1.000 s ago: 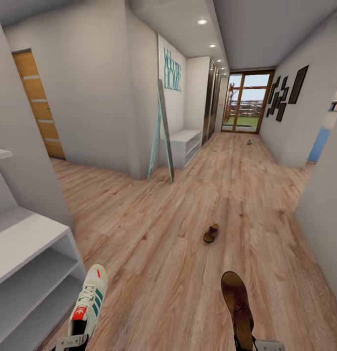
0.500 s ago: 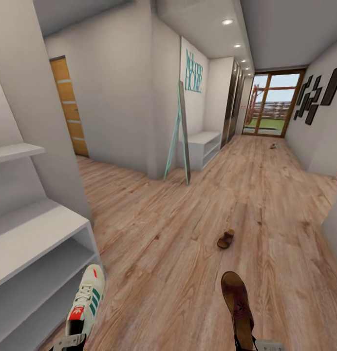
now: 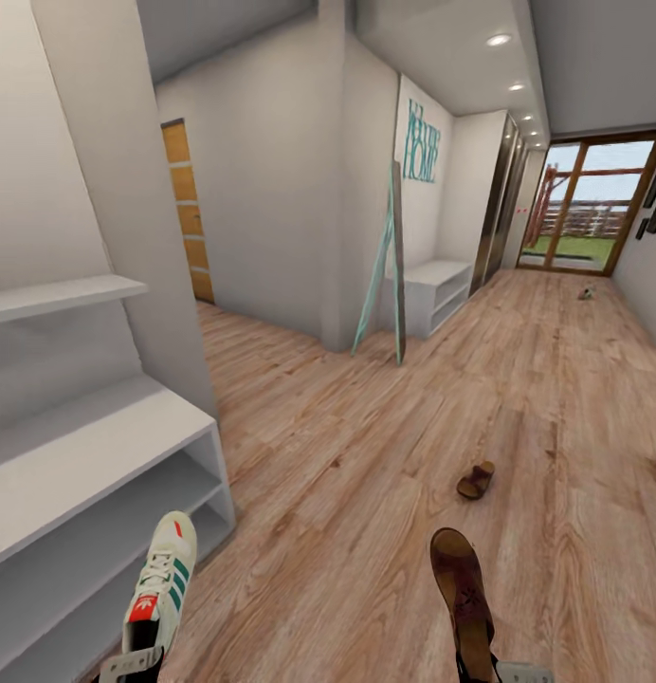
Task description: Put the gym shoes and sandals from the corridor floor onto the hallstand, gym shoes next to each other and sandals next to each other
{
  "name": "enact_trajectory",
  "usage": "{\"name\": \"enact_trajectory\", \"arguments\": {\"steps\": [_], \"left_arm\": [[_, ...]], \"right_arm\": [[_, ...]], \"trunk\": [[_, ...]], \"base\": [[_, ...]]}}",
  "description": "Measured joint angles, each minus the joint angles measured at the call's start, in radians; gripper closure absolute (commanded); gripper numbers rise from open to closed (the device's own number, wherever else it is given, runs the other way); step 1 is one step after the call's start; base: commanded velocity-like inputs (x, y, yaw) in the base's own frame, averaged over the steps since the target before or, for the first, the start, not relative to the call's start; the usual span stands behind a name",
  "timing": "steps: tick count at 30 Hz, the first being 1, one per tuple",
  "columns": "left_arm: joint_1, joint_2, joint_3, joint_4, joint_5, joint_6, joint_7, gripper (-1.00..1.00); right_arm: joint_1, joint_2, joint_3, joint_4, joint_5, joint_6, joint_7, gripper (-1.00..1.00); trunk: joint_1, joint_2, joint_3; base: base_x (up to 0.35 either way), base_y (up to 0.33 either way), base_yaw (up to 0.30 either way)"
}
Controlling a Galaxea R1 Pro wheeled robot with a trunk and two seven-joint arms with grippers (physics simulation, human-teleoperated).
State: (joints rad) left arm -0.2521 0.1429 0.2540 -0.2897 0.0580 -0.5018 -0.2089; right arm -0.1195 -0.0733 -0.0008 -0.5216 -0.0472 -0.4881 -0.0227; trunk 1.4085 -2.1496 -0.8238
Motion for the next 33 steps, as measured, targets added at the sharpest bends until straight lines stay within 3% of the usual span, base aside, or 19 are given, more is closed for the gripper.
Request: {"name": "enact_trajectory", "arguments": {"steps": [7, 33], "left_arm": [[0.0, -0.001, 0.0, 0.0, -0.001, -0.003, 0.0, 1.0], [0.0, -0.001, 0.0, 0.0, 0.0, -0.003, 0.0, 1.0]], "right_arm": [[0.0, 0.0, 0.0, 0.0, 0.0, 0.0, 0.0, 1.0], [0.0, 0.0, 0.0, 0.0, 0.0, 0.0, 0.0, 1.0]], "trunk": [[0.0, 0.0, 0.004], [0.0, 0.0, 0.019]], "base": [[0.0, -0.092, 0.26], [0.068, -0.266, 0.26]]}}
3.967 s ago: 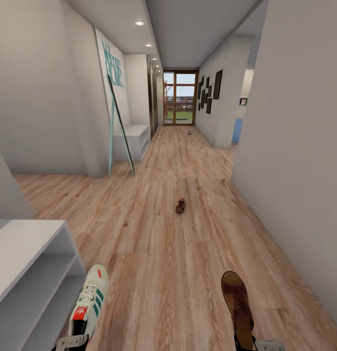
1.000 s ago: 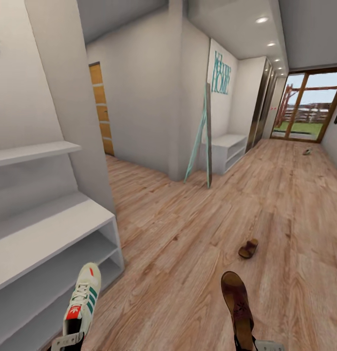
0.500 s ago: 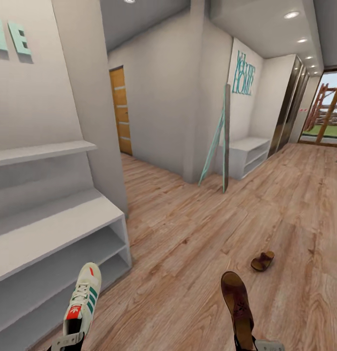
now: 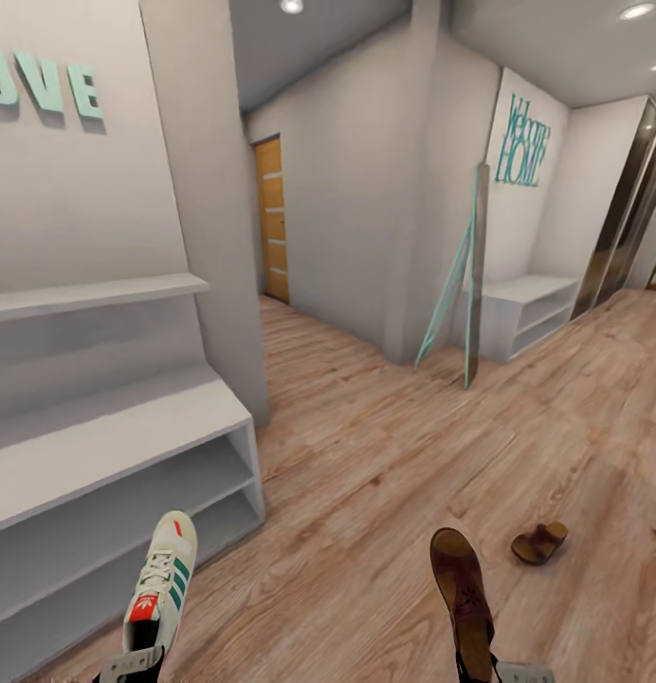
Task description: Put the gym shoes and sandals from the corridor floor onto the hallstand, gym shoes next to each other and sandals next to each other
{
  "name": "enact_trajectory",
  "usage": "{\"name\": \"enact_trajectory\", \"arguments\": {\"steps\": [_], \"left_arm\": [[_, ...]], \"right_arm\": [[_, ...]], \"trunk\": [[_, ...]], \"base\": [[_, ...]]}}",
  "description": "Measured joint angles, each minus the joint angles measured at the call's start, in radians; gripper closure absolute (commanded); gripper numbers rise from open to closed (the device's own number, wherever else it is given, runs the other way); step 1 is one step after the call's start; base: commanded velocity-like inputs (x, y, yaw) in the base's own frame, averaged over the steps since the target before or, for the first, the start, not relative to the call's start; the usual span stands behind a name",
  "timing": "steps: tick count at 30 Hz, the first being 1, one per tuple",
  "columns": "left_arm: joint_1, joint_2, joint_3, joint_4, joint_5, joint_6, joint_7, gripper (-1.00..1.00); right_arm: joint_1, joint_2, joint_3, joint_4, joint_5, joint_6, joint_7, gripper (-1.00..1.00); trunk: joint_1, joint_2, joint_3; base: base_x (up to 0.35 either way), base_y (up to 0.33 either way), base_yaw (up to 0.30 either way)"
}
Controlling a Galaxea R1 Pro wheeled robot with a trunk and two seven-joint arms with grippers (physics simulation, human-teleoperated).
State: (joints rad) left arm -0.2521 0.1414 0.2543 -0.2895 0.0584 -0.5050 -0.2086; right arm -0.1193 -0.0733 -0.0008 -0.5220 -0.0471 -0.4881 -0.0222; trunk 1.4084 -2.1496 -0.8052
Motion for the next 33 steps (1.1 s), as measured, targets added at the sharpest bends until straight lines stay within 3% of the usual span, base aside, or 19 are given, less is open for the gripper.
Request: {"name": "enact_trajectory", "arguments": {"steps": [10, 33], "left_arm": [[0.0, 0.0, 0.001, 0.0, 0.001, 0.0, 0.0, 1.0], [0.005, 0.002, 0.002, 0.0, 0.002, 0.0, 0.002, 1.0]], "right_arm": [[0.0, 0.0, 0.0, 0.0, 0.0, 0.0, 0.0, 1.0], [0.0, 0.0, 0.0, 0.0, 0.0, 0.0, 0.0, 1.0]], "trunk": [[0.0, 0.0, 0.006], [0.0, 0.0, 0.019]], "base": [[0.08, -0.22, 0.259], [0.002, -0.006, 0.26]]}}
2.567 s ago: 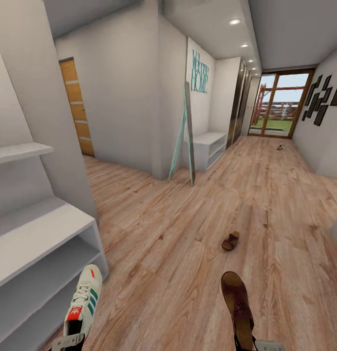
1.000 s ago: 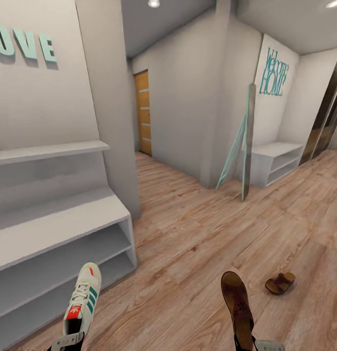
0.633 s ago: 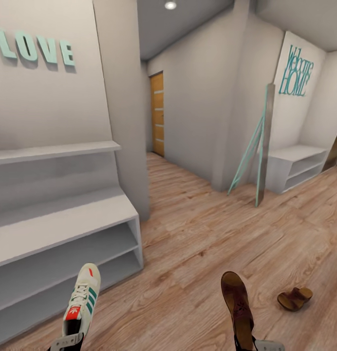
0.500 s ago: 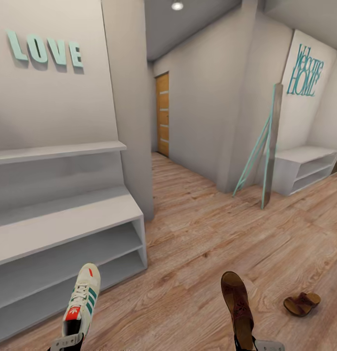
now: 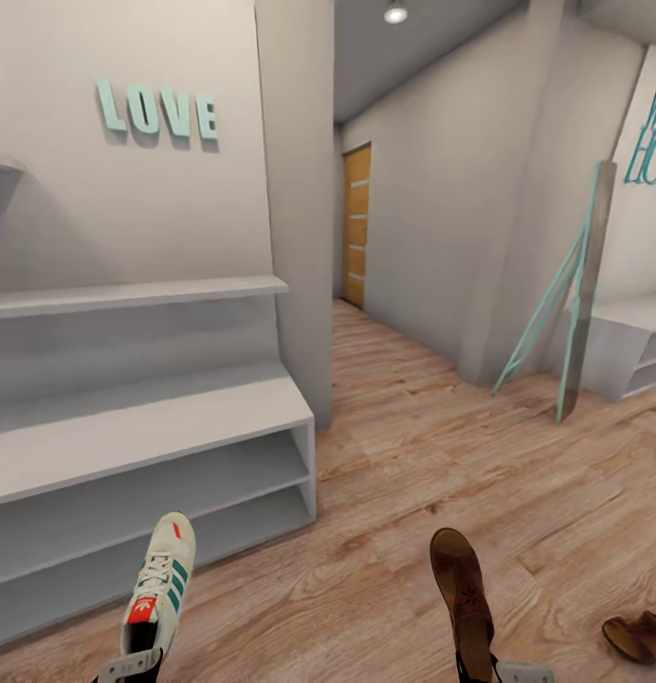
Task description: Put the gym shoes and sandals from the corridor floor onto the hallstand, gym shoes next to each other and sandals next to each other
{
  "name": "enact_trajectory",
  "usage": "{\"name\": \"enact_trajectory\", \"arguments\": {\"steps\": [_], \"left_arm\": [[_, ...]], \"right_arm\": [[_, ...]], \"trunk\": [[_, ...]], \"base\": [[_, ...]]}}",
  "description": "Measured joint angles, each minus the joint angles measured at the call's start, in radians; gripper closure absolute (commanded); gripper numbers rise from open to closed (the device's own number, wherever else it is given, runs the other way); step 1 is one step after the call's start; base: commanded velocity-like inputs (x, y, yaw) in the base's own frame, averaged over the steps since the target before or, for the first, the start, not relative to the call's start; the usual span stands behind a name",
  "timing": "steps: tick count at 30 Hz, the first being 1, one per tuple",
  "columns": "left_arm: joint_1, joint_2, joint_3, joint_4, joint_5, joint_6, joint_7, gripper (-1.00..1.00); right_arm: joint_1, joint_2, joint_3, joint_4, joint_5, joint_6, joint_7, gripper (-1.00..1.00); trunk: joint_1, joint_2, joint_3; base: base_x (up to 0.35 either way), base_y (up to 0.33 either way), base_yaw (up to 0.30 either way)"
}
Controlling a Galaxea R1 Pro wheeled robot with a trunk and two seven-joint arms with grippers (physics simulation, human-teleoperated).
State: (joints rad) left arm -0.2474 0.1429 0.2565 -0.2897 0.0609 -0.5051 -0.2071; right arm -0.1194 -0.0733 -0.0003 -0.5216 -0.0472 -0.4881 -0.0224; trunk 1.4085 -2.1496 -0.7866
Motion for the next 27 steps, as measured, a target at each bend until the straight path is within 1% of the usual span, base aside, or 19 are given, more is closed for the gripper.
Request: {"name": "enact_trajectory", "arguments": {"steps": [16, 19, 27], "left_arm": [[0.0, 0.0, 0.001, 0.011, 0.001, 0.0, 0.0, 1.0], [0.0, 0.0, 0.001, 0.011, 0.0, 0.0, 0.0, 1.0], [0.0, 0.0, 0.001, 0.011, 0.0, 0.0, -0.001, 1.0]], "right_arm": [[0.0, 0.0, 0.0, 0.0, 0.0, 0.0, 0.0, 1.0], [0.0, 0.0, 0.0, 0.0, 0.0, 0.0, 0.0, 1.0], [0.0, 0.0, 0.0, -0.001, 0.0, 0.0, 0.001, 1.0]], "trunk": [[0.0, 0.0, 0.009], [0.0, 0.0, 0.011], [0.0, 0.0, 0.015]], "base": [[0.0, -0.004, 0.26], [0.0, -0.155, 0.26], [0.0, -0.252, 0.26]]}}
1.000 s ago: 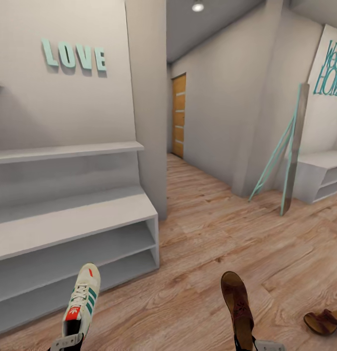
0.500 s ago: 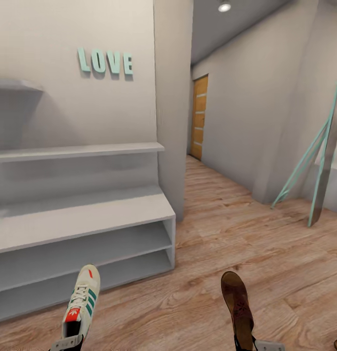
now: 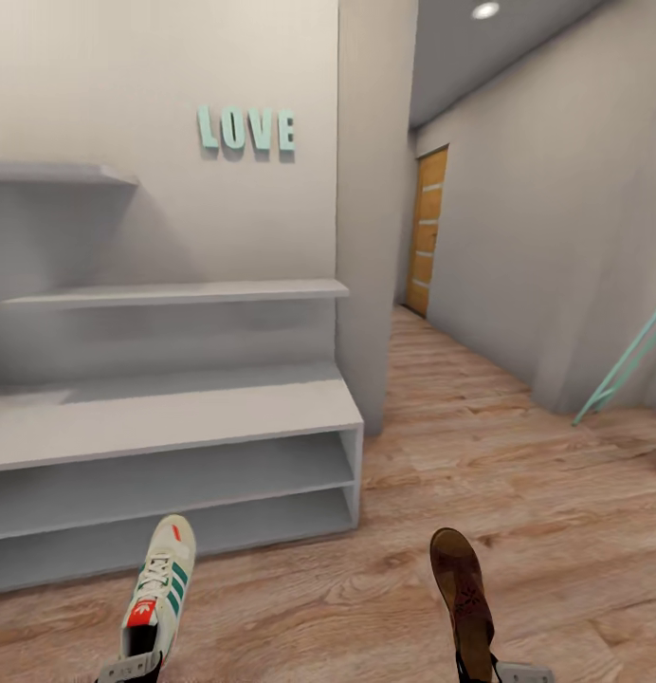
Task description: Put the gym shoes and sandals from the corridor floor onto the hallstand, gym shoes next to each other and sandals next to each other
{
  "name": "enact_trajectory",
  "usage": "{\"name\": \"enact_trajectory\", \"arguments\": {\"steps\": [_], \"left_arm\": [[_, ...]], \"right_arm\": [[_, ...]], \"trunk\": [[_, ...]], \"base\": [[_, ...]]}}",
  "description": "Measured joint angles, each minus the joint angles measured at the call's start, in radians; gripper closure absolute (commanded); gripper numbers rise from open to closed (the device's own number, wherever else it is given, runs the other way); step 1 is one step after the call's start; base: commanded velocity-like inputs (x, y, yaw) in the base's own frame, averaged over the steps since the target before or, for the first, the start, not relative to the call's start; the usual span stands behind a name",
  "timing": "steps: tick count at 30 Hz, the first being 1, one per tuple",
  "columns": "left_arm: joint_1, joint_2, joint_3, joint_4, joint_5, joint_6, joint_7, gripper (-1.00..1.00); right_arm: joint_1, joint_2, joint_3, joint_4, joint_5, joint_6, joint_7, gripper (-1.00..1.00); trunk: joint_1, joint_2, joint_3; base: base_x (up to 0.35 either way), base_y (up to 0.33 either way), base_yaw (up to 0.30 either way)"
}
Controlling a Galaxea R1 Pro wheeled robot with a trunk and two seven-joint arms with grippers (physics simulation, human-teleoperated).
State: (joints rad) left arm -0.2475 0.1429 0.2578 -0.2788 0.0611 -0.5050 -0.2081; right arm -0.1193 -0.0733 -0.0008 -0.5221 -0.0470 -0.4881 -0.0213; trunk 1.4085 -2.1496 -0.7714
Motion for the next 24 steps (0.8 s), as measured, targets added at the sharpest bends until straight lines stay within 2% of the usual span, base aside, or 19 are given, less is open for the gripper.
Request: {"name": "enact_trajectory", "arguments": {"steps": [10, 24], "left_arm": [[0.0, 0.0, 0.0, 0.0, 0.0, 0.0, 0.0, 1.0], [0.0, 0.0, 0.0, 0.002, 0.0, -0.037, 0.0, 1.0]], "right_arm": [[0.0, 0.0, 0.0, 0.0, 0.0, 0.0, 0.0, 1.0], [0.0, -0.002, -0.001, 0.0, 0.0, -0.001, 0.0, 1.0]], "trunk": [[0.0, 0.0, 0.006], [0.0, 0.0, 0.007]], "base": [[0.0, -0.233, 0.255], [0.0, -0.013, 0.028]]}}
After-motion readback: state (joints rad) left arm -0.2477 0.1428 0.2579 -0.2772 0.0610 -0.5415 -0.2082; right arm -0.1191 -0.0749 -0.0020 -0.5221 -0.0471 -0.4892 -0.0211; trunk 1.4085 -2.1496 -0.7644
